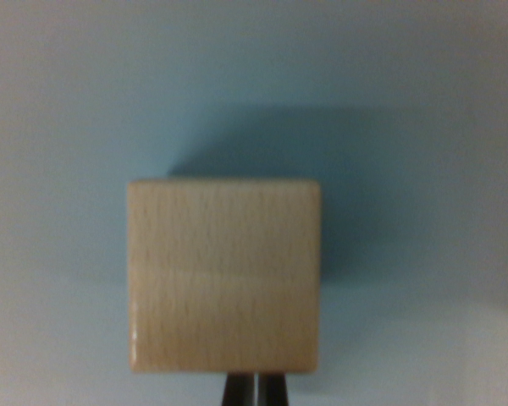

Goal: Push wooden cube

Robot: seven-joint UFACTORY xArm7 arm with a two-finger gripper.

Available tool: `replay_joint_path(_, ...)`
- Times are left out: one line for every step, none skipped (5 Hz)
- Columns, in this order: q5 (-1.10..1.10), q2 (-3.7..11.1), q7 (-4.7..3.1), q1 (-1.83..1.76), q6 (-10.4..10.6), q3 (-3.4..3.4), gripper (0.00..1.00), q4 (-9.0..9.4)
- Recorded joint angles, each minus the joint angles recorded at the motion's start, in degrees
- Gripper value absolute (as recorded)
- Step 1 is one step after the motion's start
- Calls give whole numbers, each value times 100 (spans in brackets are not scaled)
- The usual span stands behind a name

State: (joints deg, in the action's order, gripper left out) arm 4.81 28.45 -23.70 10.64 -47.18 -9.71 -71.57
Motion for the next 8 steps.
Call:
replay_joint_path(0,0,0,0,0,0,100,0)
replay_joint_path(5,145,30,3,-99,20,100,-245)
replay_joint_path(5,145,30,3,-99,20,100,-245)
replay_joint_path(10,301,62,5,-206,42,100,-508)
replay_joint_path(10,301,62,5,-206,42,100,-508)
replay_joint_path(15,459,94,8,-314,65,100,-773)
replay_joint_path(15,459,94,8,-314,65,100,-773)
replay_joint_path(21,620,127,11,-424,87,100,-1045)
